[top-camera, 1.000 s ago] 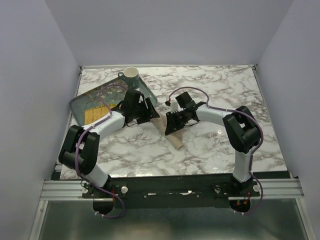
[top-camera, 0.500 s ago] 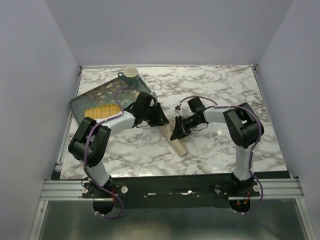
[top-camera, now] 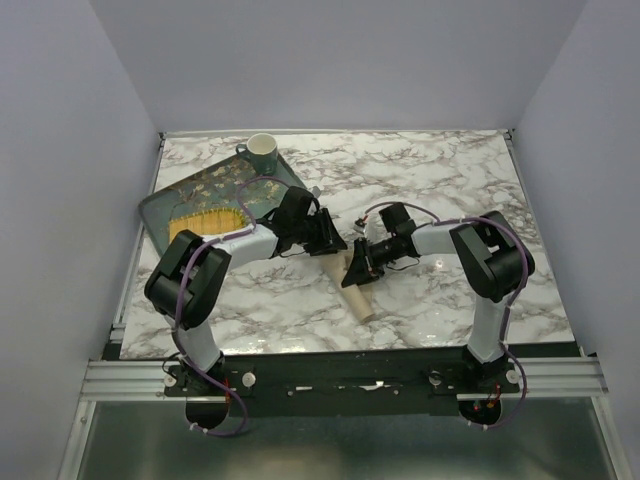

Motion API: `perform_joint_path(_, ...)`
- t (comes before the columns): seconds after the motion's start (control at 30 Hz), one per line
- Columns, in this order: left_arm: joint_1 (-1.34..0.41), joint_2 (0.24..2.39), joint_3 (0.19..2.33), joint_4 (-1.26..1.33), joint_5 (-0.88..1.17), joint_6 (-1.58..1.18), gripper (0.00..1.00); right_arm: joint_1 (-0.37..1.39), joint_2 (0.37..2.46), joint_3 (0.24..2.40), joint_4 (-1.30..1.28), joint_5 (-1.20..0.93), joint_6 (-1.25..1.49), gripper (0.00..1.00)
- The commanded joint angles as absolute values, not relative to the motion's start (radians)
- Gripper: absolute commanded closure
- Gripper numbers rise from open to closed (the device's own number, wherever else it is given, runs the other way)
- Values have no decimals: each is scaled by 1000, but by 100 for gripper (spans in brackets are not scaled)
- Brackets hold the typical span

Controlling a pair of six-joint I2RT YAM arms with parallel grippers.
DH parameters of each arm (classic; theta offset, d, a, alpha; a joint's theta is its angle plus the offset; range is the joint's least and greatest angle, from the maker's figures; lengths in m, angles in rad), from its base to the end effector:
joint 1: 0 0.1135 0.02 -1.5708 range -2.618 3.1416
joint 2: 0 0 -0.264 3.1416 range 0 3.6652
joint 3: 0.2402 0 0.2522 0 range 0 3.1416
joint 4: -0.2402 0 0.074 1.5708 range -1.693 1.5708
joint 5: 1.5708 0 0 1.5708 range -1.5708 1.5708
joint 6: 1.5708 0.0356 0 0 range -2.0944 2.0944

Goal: Fold the napkin, place the utensils inside, and roll it up
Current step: Roll the napkin with the utensil

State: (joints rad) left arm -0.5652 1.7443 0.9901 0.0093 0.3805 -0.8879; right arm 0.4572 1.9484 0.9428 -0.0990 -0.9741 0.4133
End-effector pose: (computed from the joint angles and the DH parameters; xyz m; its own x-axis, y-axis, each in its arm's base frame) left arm 0.3002 -0.2061 0.1770 -0.9259 -0.2657 -0.2686 0.0152 0.6842 -0.7292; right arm 0.2934 0.1772 0.1002 -0.9677 -0.2245 -0.1149 -0.2108 0.4698 0.8572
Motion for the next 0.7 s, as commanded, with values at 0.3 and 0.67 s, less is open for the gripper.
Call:
perform_joint_path(0.3, -569, 1827, 1008, -48, 265, -847, 60, 466, 1803, 950, -288, -688, 364, 56)
perform_joint_path(0.67, -552, 1805, 1000, -41, 314, -877, 62, 773, 1543, 1019, -434, -66, 383, 39)
